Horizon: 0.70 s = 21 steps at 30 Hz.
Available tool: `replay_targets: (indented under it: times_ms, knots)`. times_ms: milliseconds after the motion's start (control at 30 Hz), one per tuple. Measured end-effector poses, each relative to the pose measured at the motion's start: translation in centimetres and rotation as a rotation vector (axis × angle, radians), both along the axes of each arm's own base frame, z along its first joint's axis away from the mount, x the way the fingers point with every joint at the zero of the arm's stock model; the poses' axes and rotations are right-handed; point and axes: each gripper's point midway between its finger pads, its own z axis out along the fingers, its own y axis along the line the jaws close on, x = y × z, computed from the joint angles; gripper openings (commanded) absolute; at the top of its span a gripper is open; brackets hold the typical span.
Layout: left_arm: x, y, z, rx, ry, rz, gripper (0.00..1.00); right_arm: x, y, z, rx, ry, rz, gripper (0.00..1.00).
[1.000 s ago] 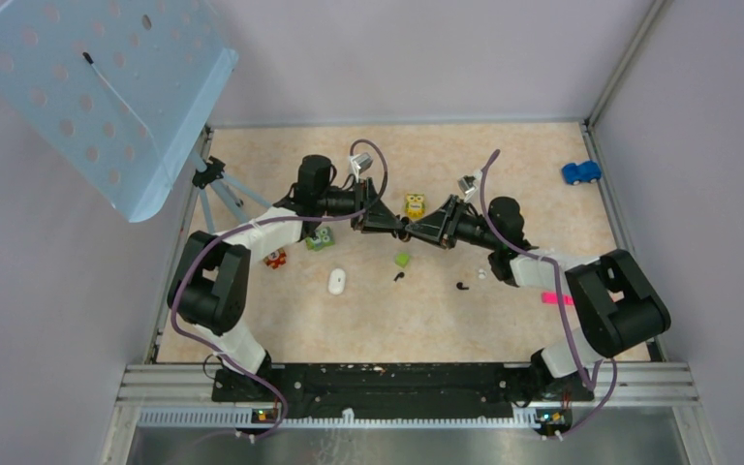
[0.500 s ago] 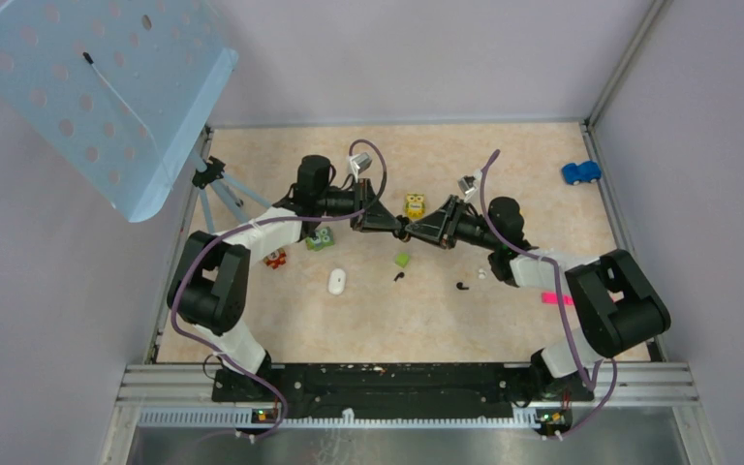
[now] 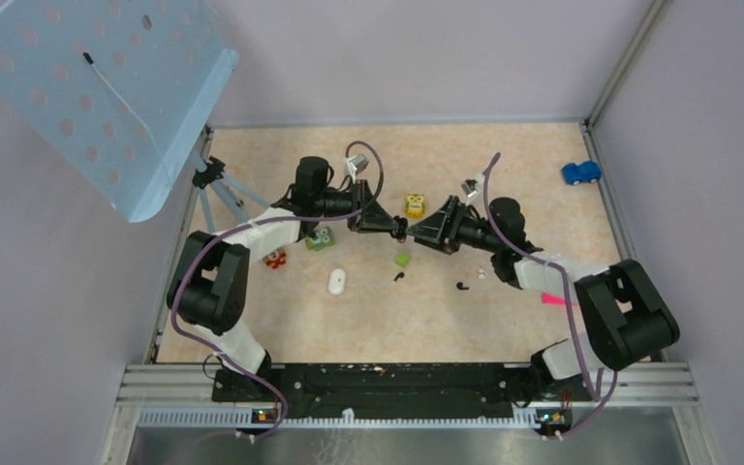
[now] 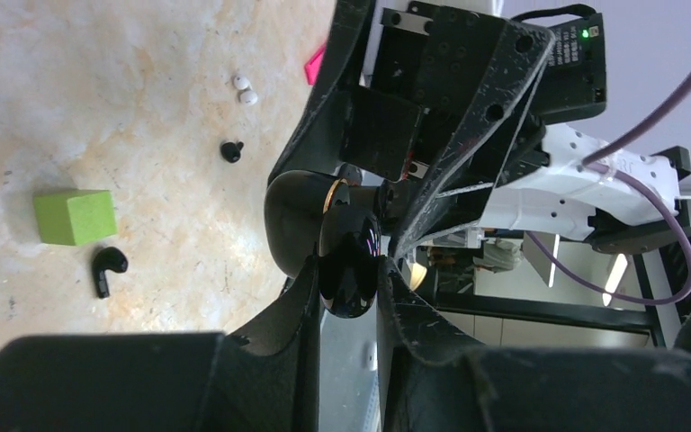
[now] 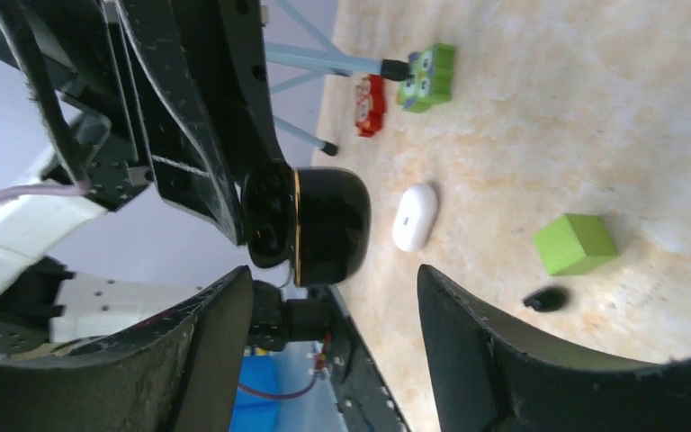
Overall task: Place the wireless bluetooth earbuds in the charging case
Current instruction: Pass from the right arm to the left, then pick up the left earbud from the center of the board.
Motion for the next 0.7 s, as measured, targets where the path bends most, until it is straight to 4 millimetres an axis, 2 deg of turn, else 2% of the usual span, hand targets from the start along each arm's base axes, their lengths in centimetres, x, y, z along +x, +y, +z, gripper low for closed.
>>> replay_targets:
  times_ms: [133, 267, 333, 400, 467, 567, 700]
  knots:
    - [0.4, 0.7, -0.6, 0.028, -0.002, 0.026, 0.00, -0.2, -1.6, -0.9, -0.130, 0.002, -0.071, 0.67]
    - [0.8, 1.3, -1.6, 0.084, -0.008, 0.052, 0.00, 0.0, -4.3, -1.4, -0.321, -0.042, -0.169, 0.50]
    - [1.0, 1.5, -1.9, 0.112, -0.014, 0.061, 0.00, -0.2, -5.7, -2.4, -0.438, -0.054, -0.206, 0.48]
    - [1.1, 1.6, -2.0, 0.127, -0.021, 0.062, 0.00, -0.7, -7.3, -4.1, -0.567, -0.041, -0.231, 0.48]
    - [1.1, 1.7, -2.0, 0.136, -0.027, 0.061, 0.00, -2.2, -8.5, -6.6, -0.711, -0.009, -0.210, 0.49]
    - [1.1, 1.7, -2.0, 0.144, -0.029, 0.056, 0.00, -4.5, -9.5, -9.3, -0.865, 0.028, -0.149, 0.50]
    - [1.1, 1.7, -1.8, 0.146, -0.037, 0.053, 0.00, -5.9, -10.9, -11.9, -1.004, 0.077, -0.100, 0.50]
